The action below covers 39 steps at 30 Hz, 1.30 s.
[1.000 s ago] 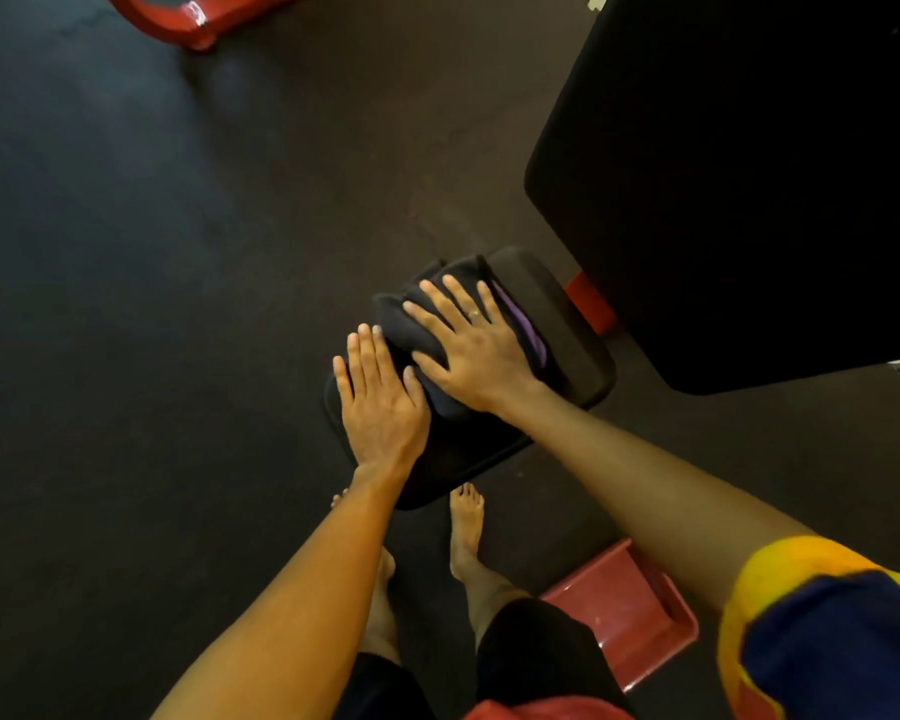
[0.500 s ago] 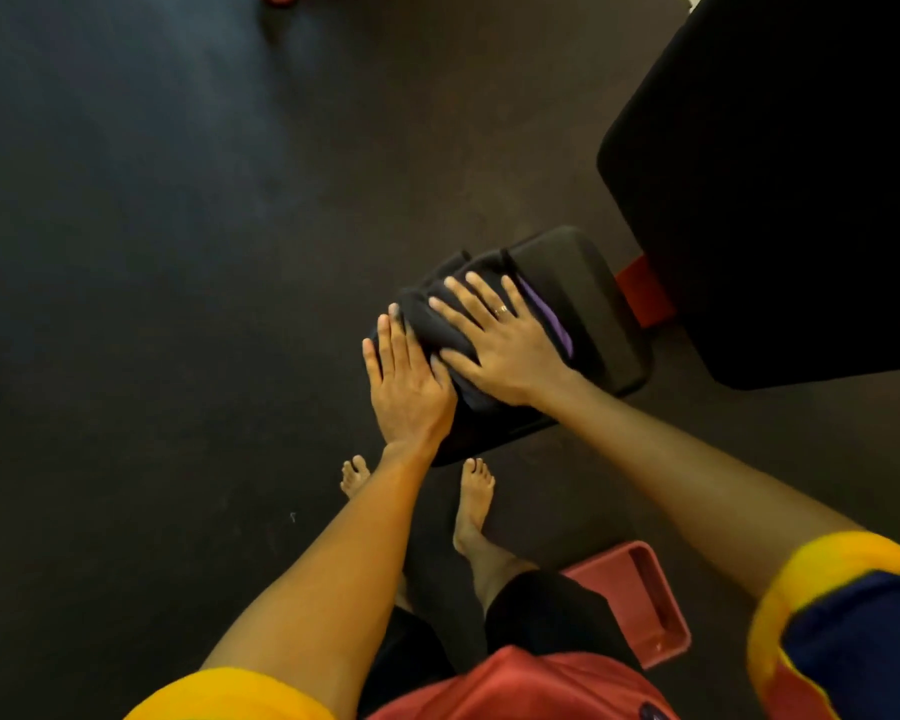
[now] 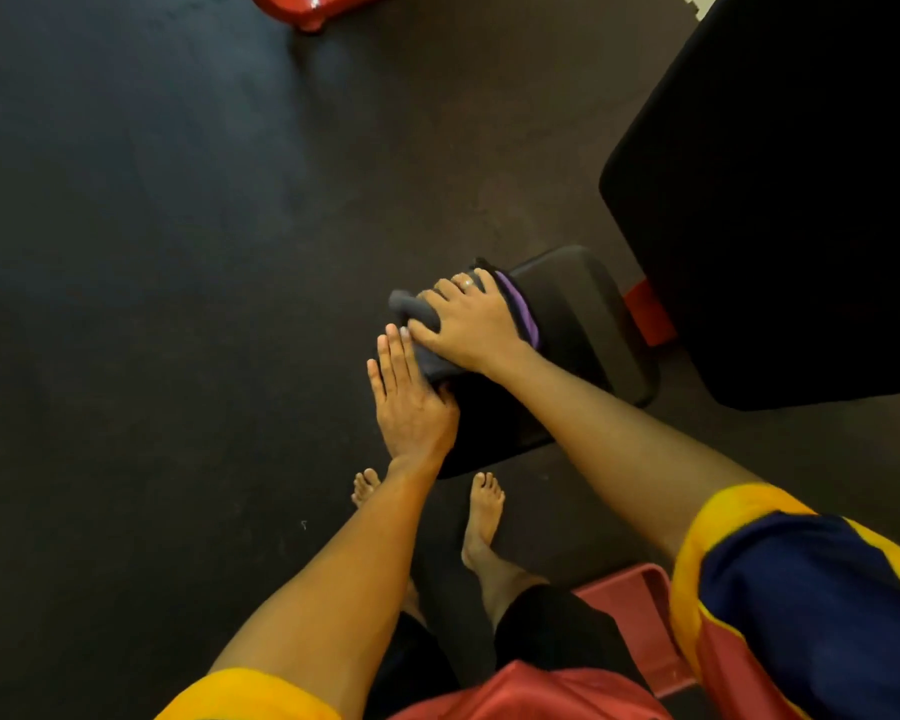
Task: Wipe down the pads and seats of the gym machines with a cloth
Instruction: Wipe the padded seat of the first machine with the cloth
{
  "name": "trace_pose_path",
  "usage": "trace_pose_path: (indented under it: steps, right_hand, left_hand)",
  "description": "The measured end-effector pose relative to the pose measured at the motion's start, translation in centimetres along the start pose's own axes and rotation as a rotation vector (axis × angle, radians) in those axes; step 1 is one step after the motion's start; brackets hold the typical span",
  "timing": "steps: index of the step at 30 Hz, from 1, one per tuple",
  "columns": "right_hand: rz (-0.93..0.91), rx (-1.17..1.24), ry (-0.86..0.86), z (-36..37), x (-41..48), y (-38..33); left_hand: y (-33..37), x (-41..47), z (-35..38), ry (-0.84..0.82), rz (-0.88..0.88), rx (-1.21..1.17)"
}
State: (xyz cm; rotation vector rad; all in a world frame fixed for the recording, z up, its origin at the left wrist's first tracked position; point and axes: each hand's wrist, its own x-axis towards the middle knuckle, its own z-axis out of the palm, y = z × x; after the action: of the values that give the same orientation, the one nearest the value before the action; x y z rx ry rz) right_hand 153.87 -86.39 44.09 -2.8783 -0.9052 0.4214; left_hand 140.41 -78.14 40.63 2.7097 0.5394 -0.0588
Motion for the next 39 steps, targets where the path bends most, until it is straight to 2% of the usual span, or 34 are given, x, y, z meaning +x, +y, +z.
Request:
trace_pose_path:
  steps: [2, 3, 5, 9, 12, 14, 16, 19, 21, 23, 25, 29, 32, 34, 37, 39]
  right_hand:
    - [-0.082, 0.021, 0.152, 1.8, -4.2, 1.7]
    - [-0.112, 0.024, 0.161, 2.3, -5.8, 2.4]
    - [-0.119, 0.032, 0.095, 2.3, -6.2, 3.0]
    - [-0.032, 0.020, -0.103, 0.0, -0.9, 0.6]
    - [-0.015, -0.022, -0.164, -1.2, 2.8, -0.9]
    - [0.001, -0.047, -0.088, -1.2, 2.6, -0.1]
    - [0.098, -0.060, 0.041, -1.1, 1.6, 2.3]
    - [0.190, -0.043, 0.063, -1.0, 0.9, 4.0]
    - [0.145, -0.040, 0.048, -0.7, 1.2, 1.4]
    - [0.015, -0.024, 0.025, 0.1, 1.0, -1.1]
    - [-0.037, 0.001, 0.051, 0.8, 0.3, -1.0]
    - [-0.031, -0.016, 0.224, 2.2, -4.8, 1.6]
    - [-0.135, -0.050, 0.238, 3.3, -9.0, 2.4]
    - [-0.177, -0.064, 0.222, 3.1, -8.6, 3.5]
    - [-0.033, -0.069, 0.218, 2.5, -3.8, 2.7]
    - [0.075, -0.033, 0.151, 2.0, -0.4, 0.2]
  left_hand:
    - [0.5, 0.0, 0.0, -0.027, -0.002, 0.052]
    - [0.8, 0.1, -0.1, -0.030, -0.011, 0.060]
    - [1.2, 0.0, -0.3, -0.013, -0.032, 0.052]
    - [1.0, -0.4, -0.2, -0.015, 0.012, 0.074]
    - [0.7, 0.1, -0.2, -0.001, -0.012, -0.004]
    - [0.1, -0.1, -0.3, -0.013, 0.007, -0.012]
    - [-0.2, 0.0, -0.4, -0.027, 0.025, -0.006]
    - [0.0, -0.1, -0.5, -0.021, 0.015, -0.016]
    - [0.1, -0.2, -0.5, -0.017, 0.012, -0.039]
    - [-0.2, -0.3, -0.5, -0.014, 0.014, -0.074]
    - [-0.3, -0.2, -0.5, -0.012, 0.003, -0.114]
    - [0.5, 0.6, -0.9, -0.004, -0.225, -0.332]
    - [0.4, 0.7, -1.2, 0.011, -0.279, -0.412]
    - [0.2, 0.7, -1.4, 0.020, -0.332, -0.485]
    - [0.2, 0.9, -1.6, 0.014, -0.422, -0.541]
    - [0.3, 1.1, -1.7, 0.010, -0.442, -0.564]
